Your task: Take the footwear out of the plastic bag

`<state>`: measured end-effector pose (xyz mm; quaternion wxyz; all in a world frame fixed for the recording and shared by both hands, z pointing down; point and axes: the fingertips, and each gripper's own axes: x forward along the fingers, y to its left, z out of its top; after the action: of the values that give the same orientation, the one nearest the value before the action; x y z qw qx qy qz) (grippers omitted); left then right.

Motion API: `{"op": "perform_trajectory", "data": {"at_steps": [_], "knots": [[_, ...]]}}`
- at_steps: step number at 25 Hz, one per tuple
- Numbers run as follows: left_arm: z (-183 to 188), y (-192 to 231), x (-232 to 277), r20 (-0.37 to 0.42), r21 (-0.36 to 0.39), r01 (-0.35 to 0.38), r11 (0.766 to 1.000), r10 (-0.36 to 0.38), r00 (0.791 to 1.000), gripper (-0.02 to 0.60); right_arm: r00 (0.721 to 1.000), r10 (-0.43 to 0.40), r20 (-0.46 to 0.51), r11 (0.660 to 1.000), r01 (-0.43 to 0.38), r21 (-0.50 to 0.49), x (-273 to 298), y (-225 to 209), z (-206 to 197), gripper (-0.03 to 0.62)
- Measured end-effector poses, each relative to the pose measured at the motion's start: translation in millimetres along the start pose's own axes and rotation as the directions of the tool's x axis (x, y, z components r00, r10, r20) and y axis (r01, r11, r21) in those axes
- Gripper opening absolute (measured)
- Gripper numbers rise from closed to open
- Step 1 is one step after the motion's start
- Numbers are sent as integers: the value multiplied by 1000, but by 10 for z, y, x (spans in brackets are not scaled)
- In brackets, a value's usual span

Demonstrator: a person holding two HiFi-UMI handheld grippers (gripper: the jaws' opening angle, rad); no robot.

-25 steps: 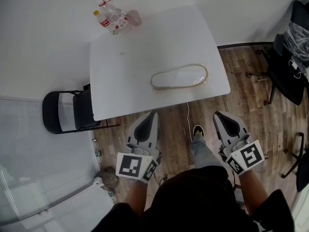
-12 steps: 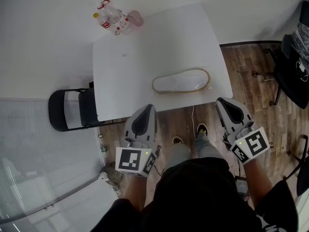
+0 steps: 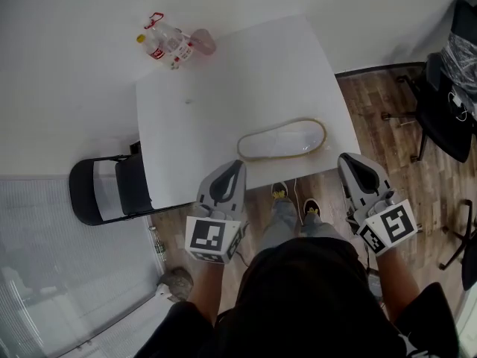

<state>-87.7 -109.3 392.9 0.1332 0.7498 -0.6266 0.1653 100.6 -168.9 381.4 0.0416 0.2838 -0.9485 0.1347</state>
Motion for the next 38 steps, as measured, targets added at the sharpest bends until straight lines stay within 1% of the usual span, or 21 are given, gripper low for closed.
{"op": "perform_trajectory", "data": {"at_steps": [5, 6, 8, 9, 10, 12, 14, 16, 18, 20, 21, 23, 25, 26, 28, 30, 31, 32, 33, 34, 38], "knots": [[-236, 320, 260, -69, 127, 79, 989, -70, 995, 24, 998, -60, -12, 998, 60, -7, 205, 14, 37, 15], [-316, 372, 306, -96, 141, 100, 985, -87, 992, 45, 997, -71, -14, 997, 71, -7, 238, 15, 40, 15], [-537, 474, 398, -169, 151, 149, 977, -123, 978, 193, 996, -90, -23, 996, 90, -5, 295, 17, 22, 14], [-660, 527, 440, -207, 149, 172, 974, -139, 968, 252, 995, -99, -29, 995, 99, -4, 322, 21, 3, 15], [-778, 573, 482, -241, 148, 194, 970, -155, 958, 294, 994, -108, -37, 994, 108, -3, 347, 28, -18, 15], [-978, 625, 576, -289, 153, 243, 958, -191, 938, 361, 991, -122, -52, 993, 122, -3, 399, 40, -60, 15], [-1135, 620, 700, -324, 161, 311, 937, -248, 913, 406, 989, -132, -67, 991, 132, -6, 474, 51, -94, 15], [-1272, 584, 847, -364, 158, 392, 906, -316, 876, 434, 987, -141, -76, 990, 140, -13, 554, 63, -104, 15], [-1416, 557, 994, -429, 148, 470, 870, -372, 823, 442, 985, -153, -81, 988, 152, -22, 607, 66, -97, 15], [-1554, 523, 1132, -508, 132, 550, 824, -420, 752, 442, 982, -170, -86, 985, 168, -29, 626, 51, -105, 15], [-1619, 498, 1194, -548, 120, 589, 799, -441, 711, 442, 979, -181, -90, 983, 178, -31, 625, 39, -118, 15], [-1756, 459, 1313, -635, 91, 651, 753, -460, 621, 442, 974, -203, -101, 979, 200, -34, 616, 9, -148, 15], [-1884, 441, 1416, -720, 65, 698, 713, -450, 528, 448, 969, -225, -107, 974, 222, -37, 612, -30, -158, 15], [-1927, 432, 1460, -753, 58, 717, 695, -441, 489, 451, 966, -234, -105, 972, 232, -37, 614, -48, -152, 15], [-1989, 394, 1516, -798, 54, 747, 663, -421, 431, 451, 963, -250, -99, 968, 248, -37, 611, -70, -143, 15], [-2052, 355, 1502, -833, 57, 768, 638, -394, 388, 453, 959, -266, -100, 964, 263, -40, 585, -76, -163, 15], [-2071, 345, 1483, -845, 60, 774, 630, -380, 375, 453, 957, -273, -101, 962, 270, -40, 571, -76, -180, 15], [-2079, 339, 1473, -852, 68, 776, 626, -369, 372, 453, 955, -279, -102, 960, 276, -37, 562, -77, -194, 15], [-2085, 334, 1476, -854, 82, 775, 626, -357, 379, 453, 954, -282, -101, 959, 280, -34, 559, -80, -204, 15], [-2097, 329, 1485, -854, 105, 771, 628, -341, 393, 453, 953, -285, -102, 959, 283, -32, 558, -81, -212, 15], [-2166, 331, 1514, -840, 211, 739, 639, -269, 472, 453, 952, -292, -97, 957, 290, -27, 545, -70, -235, 15]]}}
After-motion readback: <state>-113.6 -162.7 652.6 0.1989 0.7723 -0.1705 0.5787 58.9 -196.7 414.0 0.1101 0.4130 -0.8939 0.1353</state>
